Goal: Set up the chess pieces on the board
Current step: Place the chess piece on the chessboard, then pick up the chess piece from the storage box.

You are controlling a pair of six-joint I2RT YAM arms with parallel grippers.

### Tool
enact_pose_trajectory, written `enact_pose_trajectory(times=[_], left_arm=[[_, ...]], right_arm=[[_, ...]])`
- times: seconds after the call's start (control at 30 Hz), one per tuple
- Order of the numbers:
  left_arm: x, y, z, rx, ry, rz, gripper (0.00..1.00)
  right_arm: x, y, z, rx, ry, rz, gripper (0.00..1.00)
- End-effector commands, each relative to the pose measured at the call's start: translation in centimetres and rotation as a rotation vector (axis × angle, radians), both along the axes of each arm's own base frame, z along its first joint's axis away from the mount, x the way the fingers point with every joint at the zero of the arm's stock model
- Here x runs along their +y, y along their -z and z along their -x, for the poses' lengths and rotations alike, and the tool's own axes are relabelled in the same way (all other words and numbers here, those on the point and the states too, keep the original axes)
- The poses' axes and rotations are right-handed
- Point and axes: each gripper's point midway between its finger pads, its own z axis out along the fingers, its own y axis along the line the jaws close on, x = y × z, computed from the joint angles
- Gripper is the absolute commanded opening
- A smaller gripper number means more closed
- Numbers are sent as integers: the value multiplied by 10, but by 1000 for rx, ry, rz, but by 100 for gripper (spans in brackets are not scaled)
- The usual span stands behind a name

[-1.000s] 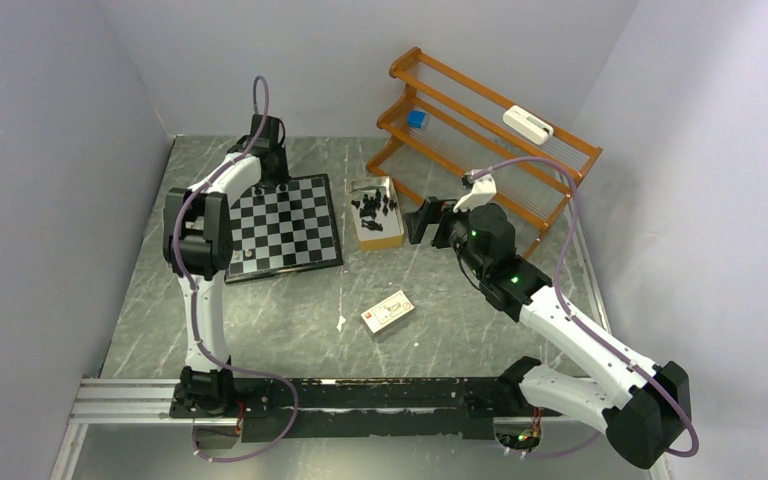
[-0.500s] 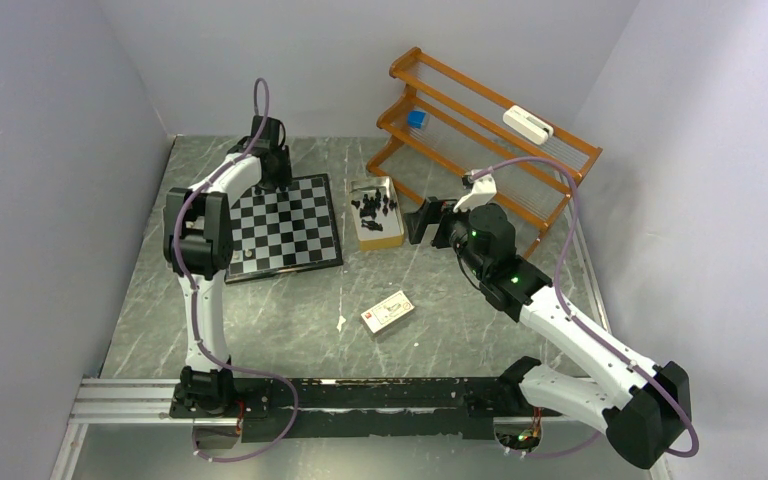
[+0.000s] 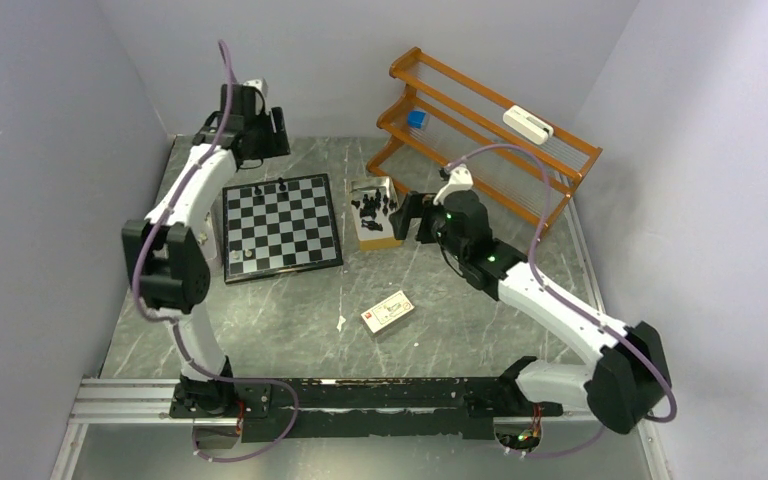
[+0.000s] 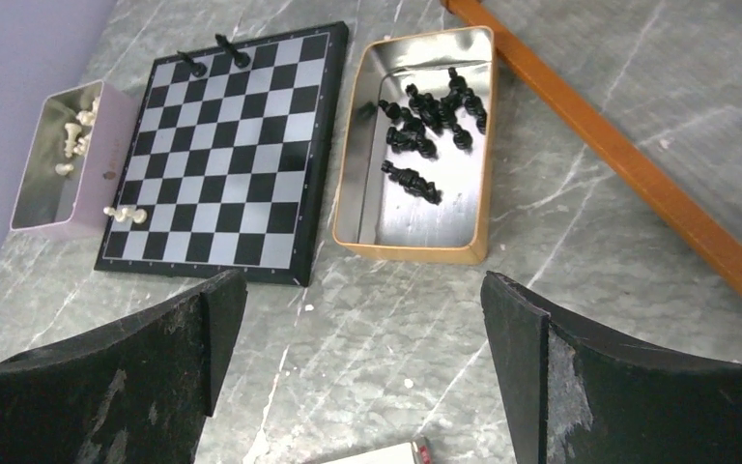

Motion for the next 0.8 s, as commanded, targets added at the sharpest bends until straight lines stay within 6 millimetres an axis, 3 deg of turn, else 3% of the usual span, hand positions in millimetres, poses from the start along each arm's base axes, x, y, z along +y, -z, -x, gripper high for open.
enact_pose_trajectory(times=[0.0,0.13,0.27,0.4,0.53,0.67,0.77], left_arm=[[-12,-36,37,-29,72,92,72],[-23,-37,78,-22,130,145,93],[-20,-29,123,-15,149,155,97],[-11,-12,165,11,174,120,98],[10,4,200,15,134,40,98],[16,0,223,-37,116,40,98],[26,-8,227,-95,75,19,98]], right_arm=[[21,-9,-16,-2,-55,2,94],[36,4,-37,21,-74,50,77],[51,21,-64,33,-73,104,55],[61,40,-86,38,-76,162,46],[70,61,-108,61,-69,226,40],[78,81,-126,70,-70,271,36],[87,95,-136,84,-83,290,35]])
